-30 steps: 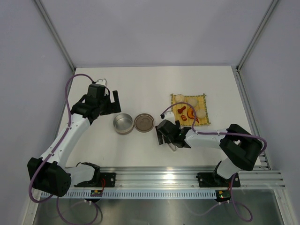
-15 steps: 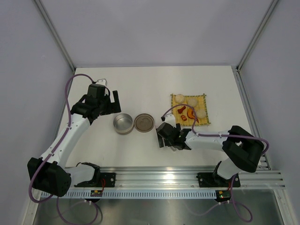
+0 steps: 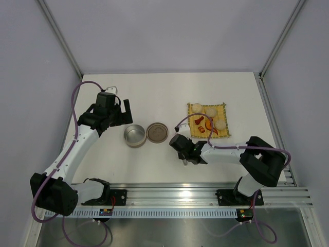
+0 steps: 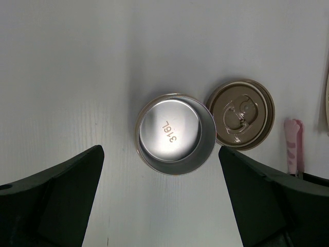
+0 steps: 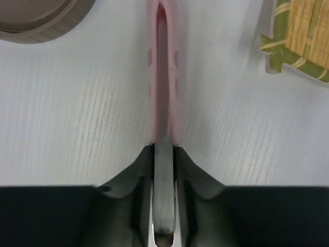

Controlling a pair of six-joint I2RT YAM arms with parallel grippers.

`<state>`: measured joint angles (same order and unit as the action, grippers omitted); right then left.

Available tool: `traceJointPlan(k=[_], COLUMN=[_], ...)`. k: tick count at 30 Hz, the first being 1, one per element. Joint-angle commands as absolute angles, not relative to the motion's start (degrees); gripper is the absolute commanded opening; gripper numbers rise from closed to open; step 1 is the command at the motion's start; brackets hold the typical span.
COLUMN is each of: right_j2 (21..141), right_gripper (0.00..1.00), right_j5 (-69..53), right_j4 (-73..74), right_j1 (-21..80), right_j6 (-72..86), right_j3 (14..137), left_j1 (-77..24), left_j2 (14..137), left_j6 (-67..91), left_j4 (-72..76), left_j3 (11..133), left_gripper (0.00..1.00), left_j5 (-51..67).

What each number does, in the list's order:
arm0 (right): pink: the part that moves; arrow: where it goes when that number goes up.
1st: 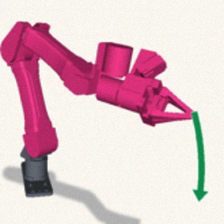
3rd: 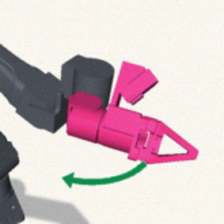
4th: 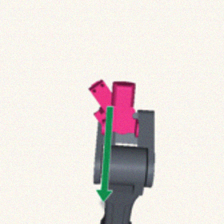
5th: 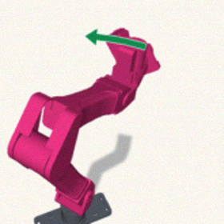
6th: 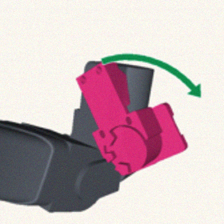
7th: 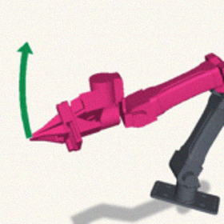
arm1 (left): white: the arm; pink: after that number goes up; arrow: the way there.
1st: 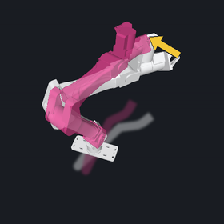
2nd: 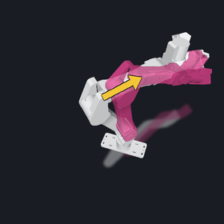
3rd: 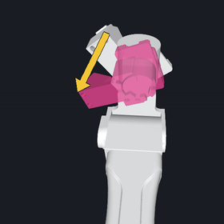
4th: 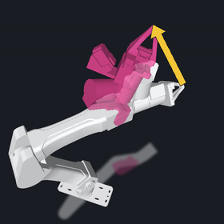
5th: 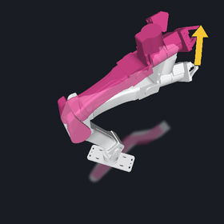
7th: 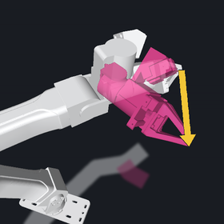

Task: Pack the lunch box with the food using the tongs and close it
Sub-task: Pick up the clamp at the center of the board.

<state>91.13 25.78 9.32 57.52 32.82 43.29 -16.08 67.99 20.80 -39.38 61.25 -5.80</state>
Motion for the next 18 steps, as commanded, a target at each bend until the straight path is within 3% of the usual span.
traceJointPlan(k=[1, 4, 12, 18], right_j2=[90.36, 85.97, 77.79, 73.92], right_gripper=[0.2, 0.04, 0.03, 0.05], right_j5=[23.82, 24.08, 24.89, 15.04], right_j4=[15.54, 22.03, 42.61, 53.6], right_j1=[58.18, 58.1, 55.56, 39.13], right_j6=[31.99, 31.29, 30.5, 26.73], right_j3=[43.77, 46.49, 59.48, 67.12], left_j1=[-16.35, -16.35, -16.26, -16.26], left_j2=[67.85, 67.76, 67.33, 67.15], left_j6=[20.39, 20.48, 20.57, 20.48], left_j4=[-38.14, -38.14, -37.88, -37.79], left_j3=[62.05, 62.05, 61.87, 61.7], left_gripper=[0.99, 0.99, 0.99, 0.99], left_j5=[-5.36, -5.36, -4.92, -4.75])
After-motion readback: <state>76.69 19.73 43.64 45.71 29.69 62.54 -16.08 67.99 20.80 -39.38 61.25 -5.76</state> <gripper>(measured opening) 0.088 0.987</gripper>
